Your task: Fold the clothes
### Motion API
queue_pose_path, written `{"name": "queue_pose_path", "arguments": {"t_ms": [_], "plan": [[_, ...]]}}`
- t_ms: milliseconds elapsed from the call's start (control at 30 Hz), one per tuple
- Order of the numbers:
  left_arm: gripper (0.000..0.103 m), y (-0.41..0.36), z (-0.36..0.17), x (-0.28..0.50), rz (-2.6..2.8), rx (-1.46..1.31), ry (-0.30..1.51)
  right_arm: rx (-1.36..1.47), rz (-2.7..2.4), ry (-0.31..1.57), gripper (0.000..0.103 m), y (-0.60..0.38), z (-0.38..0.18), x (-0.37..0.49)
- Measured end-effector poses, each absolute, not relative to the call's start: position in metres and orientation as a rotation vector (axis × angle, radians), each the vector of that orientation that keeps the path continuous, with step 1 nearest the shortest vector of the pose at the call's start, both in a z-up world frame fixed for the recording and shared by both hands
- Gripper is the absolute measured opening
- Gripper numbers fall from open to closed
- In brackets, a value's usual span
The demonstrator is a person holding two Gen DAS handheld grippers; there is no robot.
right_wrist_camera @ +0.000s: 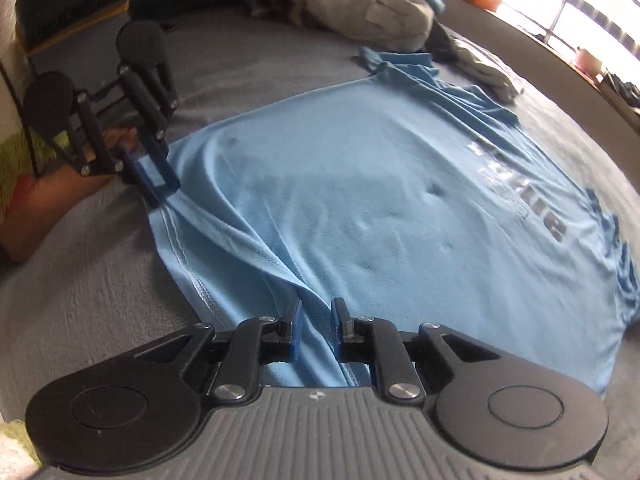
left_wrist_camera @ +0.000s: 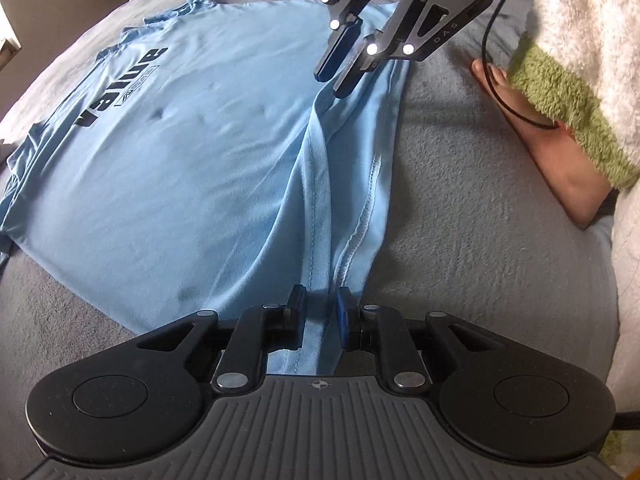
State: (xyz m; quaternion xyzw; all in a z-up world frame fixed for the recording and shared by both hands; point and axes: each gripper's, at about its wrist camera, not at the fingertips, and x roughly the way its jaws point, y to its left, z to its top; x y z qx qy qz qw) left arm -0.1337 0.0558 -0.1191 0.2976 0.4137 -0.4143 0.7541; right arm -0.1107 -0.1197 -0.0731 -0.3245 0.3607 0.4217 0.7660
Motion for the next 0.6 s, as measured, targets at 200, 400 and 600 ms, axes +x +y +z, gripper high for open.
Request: {"name": "queue_pose_path", "arguments": {"t_ms": [200, 400, 600], "plan": [[0.016, 0.055, -0.121, -0.133, -0.91, 0.662, 0.902, -0.848, 0.98, 0.705, 0.019, -0.103, -0.086, -0.115], [0.016, 0.056, -0.124, -0.133, -0.909, 0.646, 0.897, -0.885, 1.025, 0.624, 0.017, -0.096, -0.09, -0.119], [0.003, 0.062, -0.121, -0.133, -0.898, 0.623, 0.881, -0.852, 1.047, 0.624, 0.0, -0.099, -0.085, -0.122]]}}
